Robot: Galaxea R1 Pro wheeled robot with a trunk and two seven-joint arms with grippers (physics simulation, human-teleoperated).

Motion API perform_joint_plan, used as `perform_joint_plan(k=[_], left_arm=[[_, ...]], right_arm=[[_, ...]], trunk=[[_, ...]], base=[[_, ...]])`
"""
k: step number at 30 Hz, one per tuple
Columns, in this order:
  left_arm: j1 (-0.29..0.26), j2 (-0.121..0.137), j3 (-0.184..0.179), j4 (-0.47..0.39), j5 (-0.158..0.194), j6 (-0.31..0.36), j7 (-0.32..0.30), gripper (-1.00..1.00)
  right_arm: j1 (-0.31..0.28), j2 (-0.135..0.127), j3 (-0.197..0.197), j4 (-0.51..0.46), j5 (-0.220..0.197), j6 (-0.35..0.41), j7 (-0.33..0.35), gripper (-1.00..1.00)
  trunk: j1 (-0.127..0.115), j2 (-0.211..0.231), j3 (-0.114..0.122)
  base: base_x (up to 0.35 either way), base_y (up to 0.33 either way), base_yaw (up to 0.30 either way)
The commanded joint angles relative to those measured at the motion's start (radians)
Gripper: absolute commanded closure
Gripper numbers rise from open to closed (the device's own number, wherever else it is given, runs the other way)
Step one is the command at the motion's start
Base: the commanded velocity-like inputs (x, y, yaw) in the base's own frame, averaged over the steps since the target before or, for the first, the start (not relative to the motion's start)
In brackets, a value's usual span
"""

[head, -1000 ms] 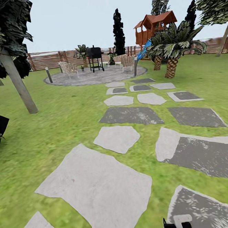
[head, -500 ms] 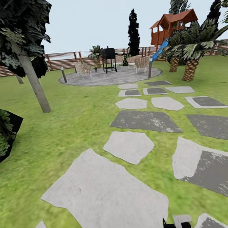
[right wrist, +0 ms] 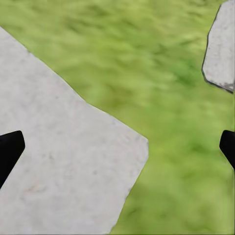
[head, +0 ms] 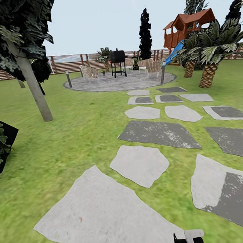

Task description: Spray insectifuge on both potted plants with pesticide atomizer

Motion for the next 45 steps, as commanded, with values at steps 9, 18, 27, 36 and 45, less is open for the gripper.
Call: perform_joint_plan(k=[9, 18, 27, 36, 45], left_arm=[[0.0, -0.001, 0.002, 0.001, 0.004, -0.004, -0.002, 1.0], [0.0, -0.001, 0.002, 0.001, 0.003, -0.004, -0.002, 1.0], [0.0, -0.001, 0.002, 0.001, 0.003, -0.004, -0.002, 1.0], [0.0, -0.001, 0.003, 0.001, 0.004, -0.004, -0.002, 1.0], [0.0, -0.002, 0.002, 0.001, 0.003, -0.004, -0.002, 1.0]], right_arm=[[0.009, -0.001, 0.008, 0.004, -0.007, 0.001, -0.003, -1.0], [0.009, -0.001, 0.008, 0.004, -0.007, 0.001, -0.003, -1.0], [0.009, -0.001, 0.008, 0.004, -0.007, 0.001, -0.003, -1.0], [0.009, -0.001, 0.008, 0.004, -0.007, 0.001, -0.003, -1.0], [0.009, -0.001, 0.008, 0.004, -0.007, 0.001, -0.003, -1.0]], trunk=[[0.0, 0.0, -0.001], [0.0, 0.0, -0.001], [0.0, 0.0, -0.001], [0.0, 0.0, -0.001], [0.0, 0.0, -0.001]], base=[[0.327, -0.152, 0.0], [0.307, -0.188, 0.0], [0.307, -0.19, 0.0], [0.306, -0.19, 0.0], [0.307, -0.179, 0.0]])
